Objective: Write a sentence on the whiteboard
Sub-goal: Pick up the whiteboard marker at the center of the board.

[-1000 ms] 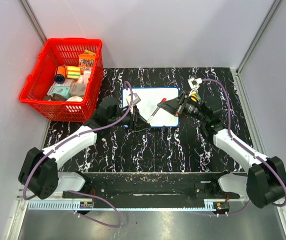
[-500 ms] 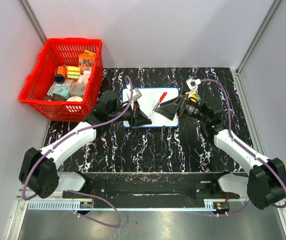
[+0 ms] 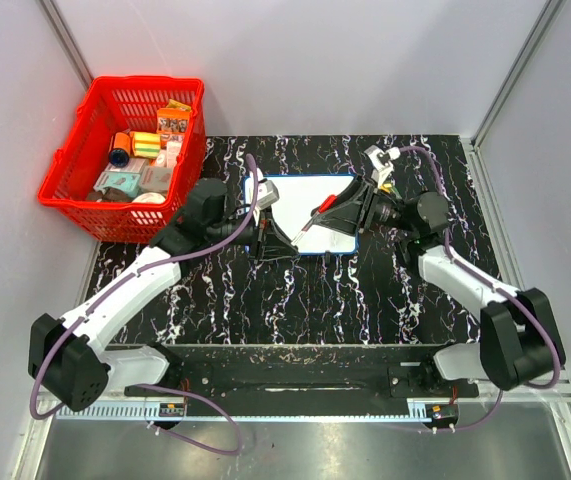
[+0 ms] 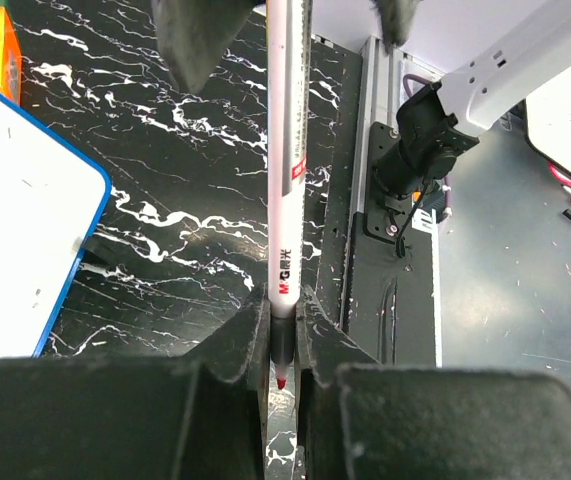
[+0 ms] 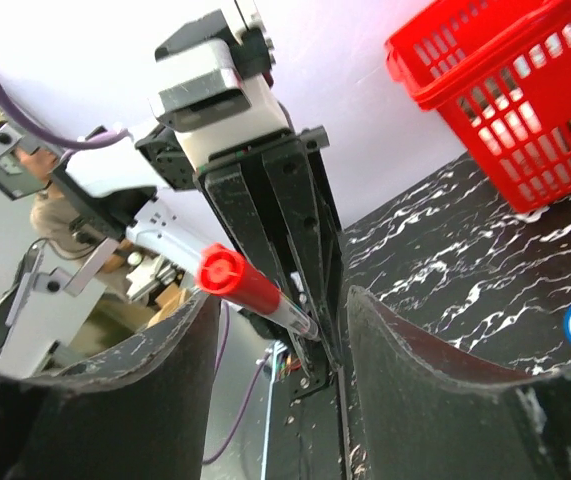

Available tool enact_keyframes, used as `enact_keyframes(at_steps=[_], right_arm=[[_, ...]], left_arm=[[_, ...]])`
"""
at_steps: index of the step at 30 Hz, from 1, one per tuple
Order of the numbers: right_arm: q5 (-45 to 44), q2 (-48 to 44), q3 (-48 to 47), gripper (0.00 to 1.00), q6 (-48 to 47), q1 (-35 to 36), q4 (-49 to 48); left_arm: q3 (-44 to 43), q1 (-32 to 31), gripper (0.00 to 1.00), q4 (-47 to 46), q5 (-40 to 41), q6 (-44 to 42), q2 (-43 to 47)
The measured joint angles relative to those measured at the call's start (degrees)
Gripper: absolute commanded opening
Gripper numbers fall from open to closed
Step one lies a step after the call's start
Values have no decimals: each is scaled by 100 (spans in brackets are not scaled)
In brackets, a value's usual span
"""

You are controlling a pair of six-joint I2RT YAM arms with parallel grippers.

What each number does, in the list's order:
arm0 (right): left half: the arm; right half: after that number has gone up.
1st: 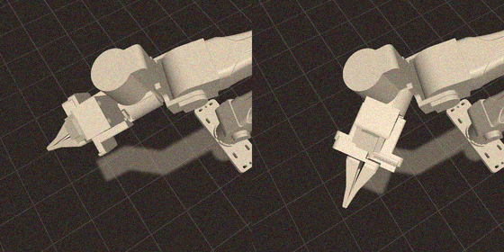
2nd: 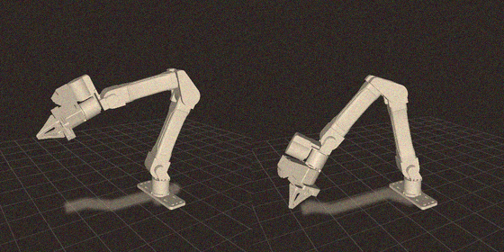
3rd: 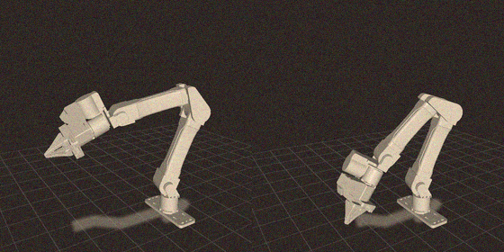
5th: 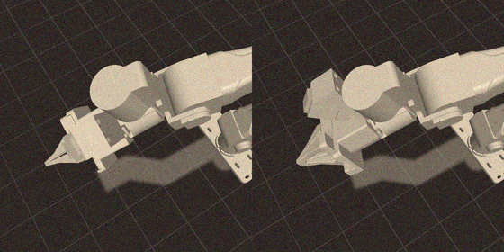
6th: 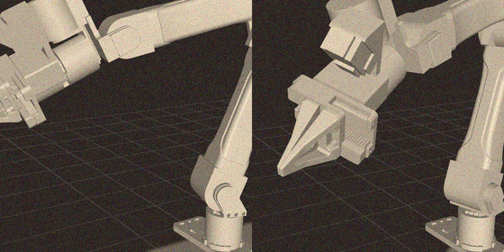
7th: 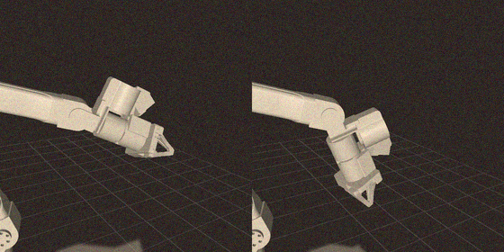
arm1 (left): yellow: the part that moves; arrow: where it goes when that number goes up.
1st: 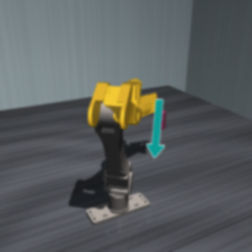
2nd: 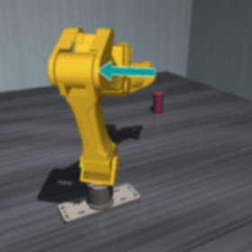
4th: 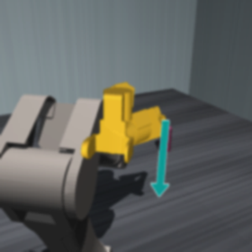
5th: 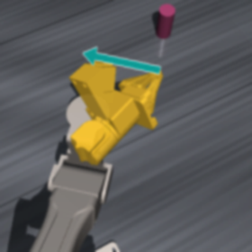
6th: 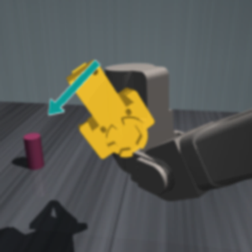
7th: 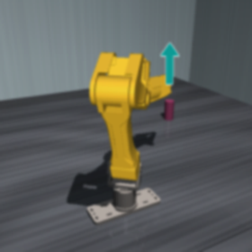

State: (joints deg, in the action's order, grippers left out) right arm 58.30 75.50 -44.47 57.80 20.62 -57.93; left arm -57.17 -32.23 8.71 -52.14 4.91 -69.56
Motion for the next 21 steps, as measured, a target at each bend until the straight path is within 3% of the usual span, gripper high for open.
enact_keyframes(at_steps=[4, 9, 21], right_arm=[[144, 387, 2, 56, 671, 0, -750], [79, 330, 13, 55, 848, 0, -885], [-654, -901, 52, 55, -997, 190, 1453]], left_arm=[[-35, 0, 0, 72, -48, -15, 9], [-37, 0, 0, 68, -33, -7, 9], [-39, 0, 0, -225, -17, 186, 9]])
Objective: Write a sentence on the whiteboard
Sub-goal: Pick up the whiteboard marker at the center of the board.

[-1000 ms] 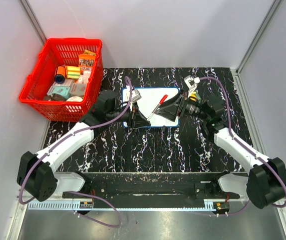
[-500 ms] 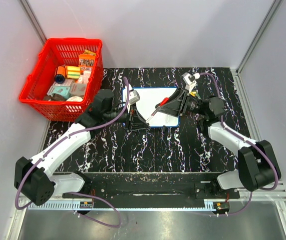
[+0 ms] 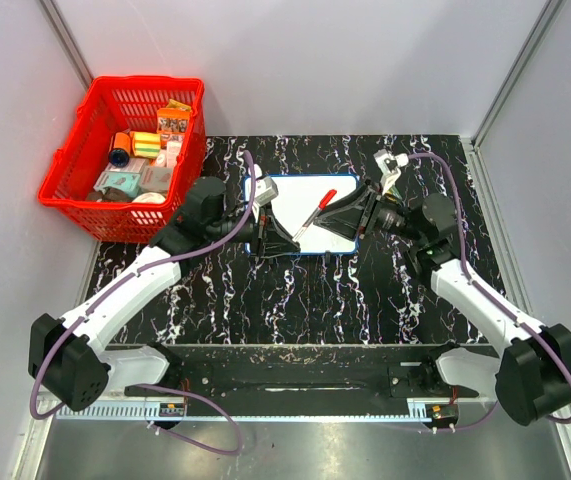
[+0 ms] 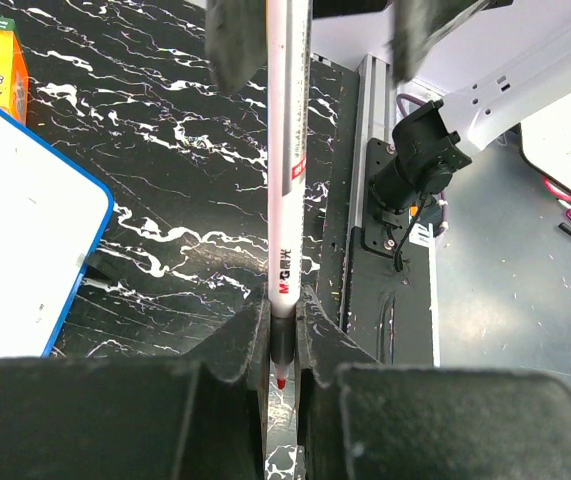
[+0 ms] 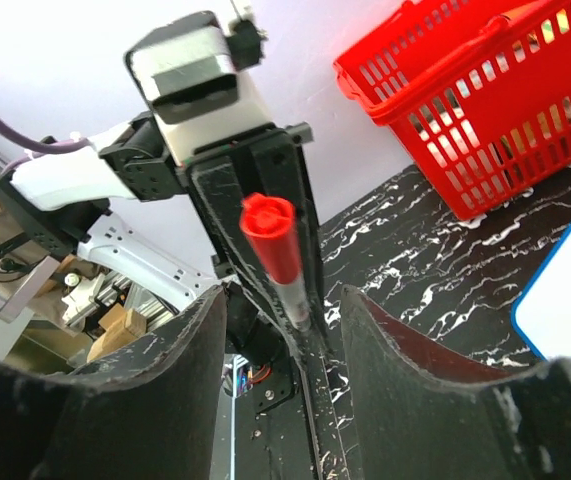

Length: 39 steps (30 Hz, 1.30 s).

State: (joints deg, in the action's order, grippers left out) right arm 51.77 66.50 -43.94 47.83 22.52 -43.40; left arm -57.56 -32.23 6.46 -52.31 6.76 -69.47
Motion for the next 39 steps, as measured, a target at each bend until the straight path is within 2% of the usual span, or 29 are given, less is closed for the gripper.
enact_keyframes(at_steps=[5, 17, 23, 28, 36, 39], right_arm=[[-127, 131, 0, 50, -131, 50, 229], [-153, 350, 0, 43, 50, 186, -48], [-120, 417, -4, 21, 168, 216, -212], [-114, 463, -11, 19, 149, 219, -273], [-9, 540, -15, 33, 192, 225, -393], [28, 564, -17, 33, 210, 256, -391]], left_arm=[[-7, -2, 0, -63, -24, 68, 0], [-7, -122, 0, -107, -9, 85, -57], [-7, -140, 0, -118, 44, 107, -101], [-7, -149, 0, -111, 59, 186, -105], [-7, -151, 0, -101, 72, 203, -116], [-9, -168, 0, -101, 68, 203, -116]])
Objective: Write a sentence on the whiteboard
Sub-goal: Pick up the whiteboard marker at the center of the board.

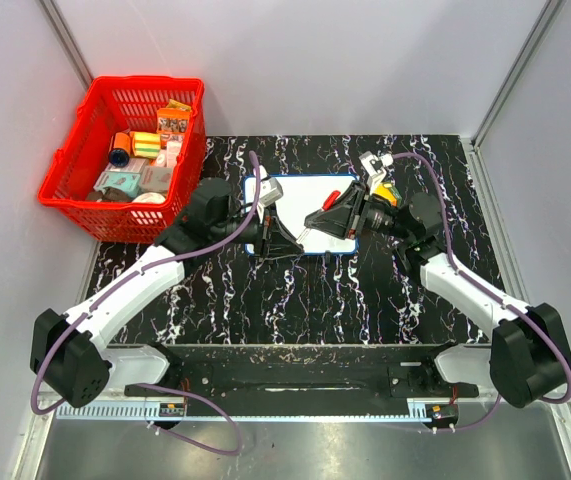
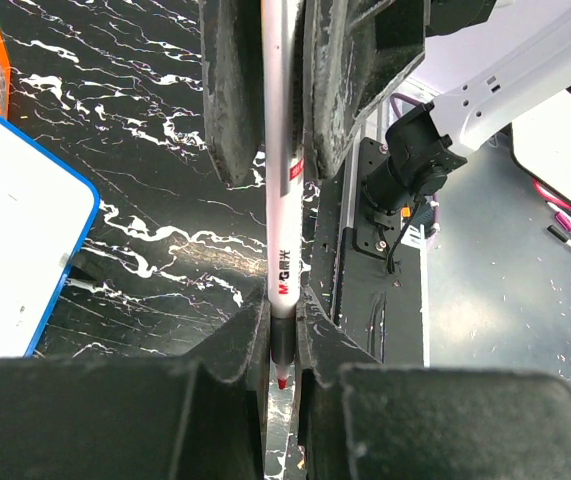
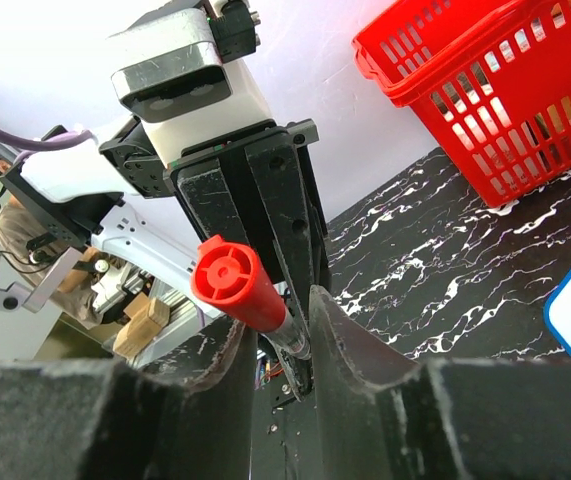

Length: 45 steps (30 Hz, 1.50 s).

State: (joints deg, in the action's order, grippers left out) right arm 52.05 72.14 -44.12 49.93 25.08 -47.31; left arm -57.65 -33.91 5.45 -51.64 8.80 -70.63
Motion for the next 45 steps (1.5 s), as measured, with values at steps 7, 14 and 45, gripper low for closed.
enact_keyframes(at_steps=[7, 14, 45], right_arm=[[-33, 7, 0, 0, -133, 2, 39], [-66, -48, -2, 14, -400, 4, 212], [-1191, -1119, -101, 0, -1965, 17, 2892]], left_arm=[[-20, -7, 0, 11, -24, 57, -7], [-22, -9, 0, 55, 7, 74, -11], [59, 227, 99, 144, 876, -151, 101]])
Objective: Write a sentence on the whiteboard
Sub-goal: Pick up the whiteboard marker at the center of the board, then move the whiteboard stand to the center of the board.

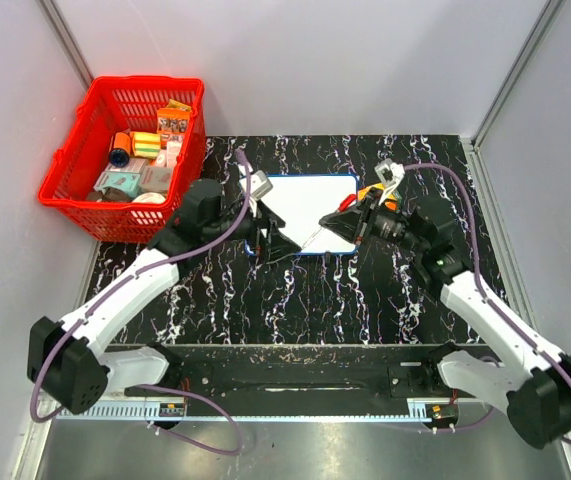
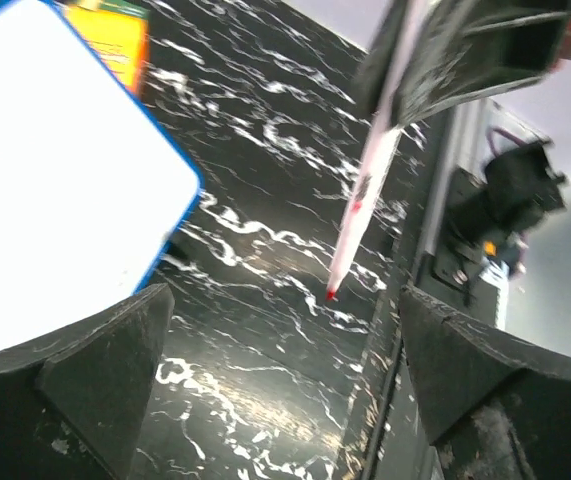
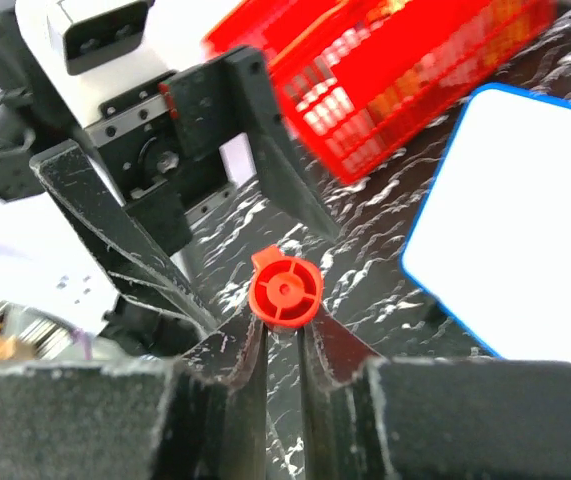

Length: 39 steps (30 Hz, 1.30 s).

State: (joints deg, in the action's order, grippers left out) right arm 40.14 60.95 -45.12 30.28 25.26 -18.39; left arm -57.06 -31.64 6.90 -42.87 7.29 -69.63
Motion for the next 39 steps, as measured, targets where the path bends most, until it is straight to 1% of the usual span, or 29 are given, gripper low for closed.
enact_keyframes(at_steps=[3, 8, 11, 14, 19, 22, 30, 35, 39], right_arm=[[-837, -439, 24, 0, -295, 0, 389], [-2133, -1163, 273, 0, -560, 0, 625], [-2859, -1558, 459, 0, -671, 0, 756], [-3615, -2184, 824, 0, -807, -2, 767], [-4367, -2979, 1259, 0, -1043, 0, 693], [-4557, -3016, 1272, 0, -1110, 0, 597], [-4551, -2809, 1272, 0, -1150, 0, 586], [-4498, -2723, 1272, 0, -1139, 0, 588], [-4411, -2662, 1272, 0, -1102, 0, 588]], left_arm=[[332, 164, 99, -319, 570, 195, 286], [739, 448, 99, -695, 1360, 511, 542], [811, 658, 99, -752, 1471, 654, 490], [811, 916, 99, -844, 1401, 782, 221], [811, 1176, 99, -857, 1303, 942, -466], [809, 1213, 99, -850, 1362, 960, -623], [562, 1545, 99, -527, 1875, 901, -1128], [433, 1742, 99, -516, 1958, 837, -1550], [402, 1836, 99, -623, 1860, 748, -1853]])
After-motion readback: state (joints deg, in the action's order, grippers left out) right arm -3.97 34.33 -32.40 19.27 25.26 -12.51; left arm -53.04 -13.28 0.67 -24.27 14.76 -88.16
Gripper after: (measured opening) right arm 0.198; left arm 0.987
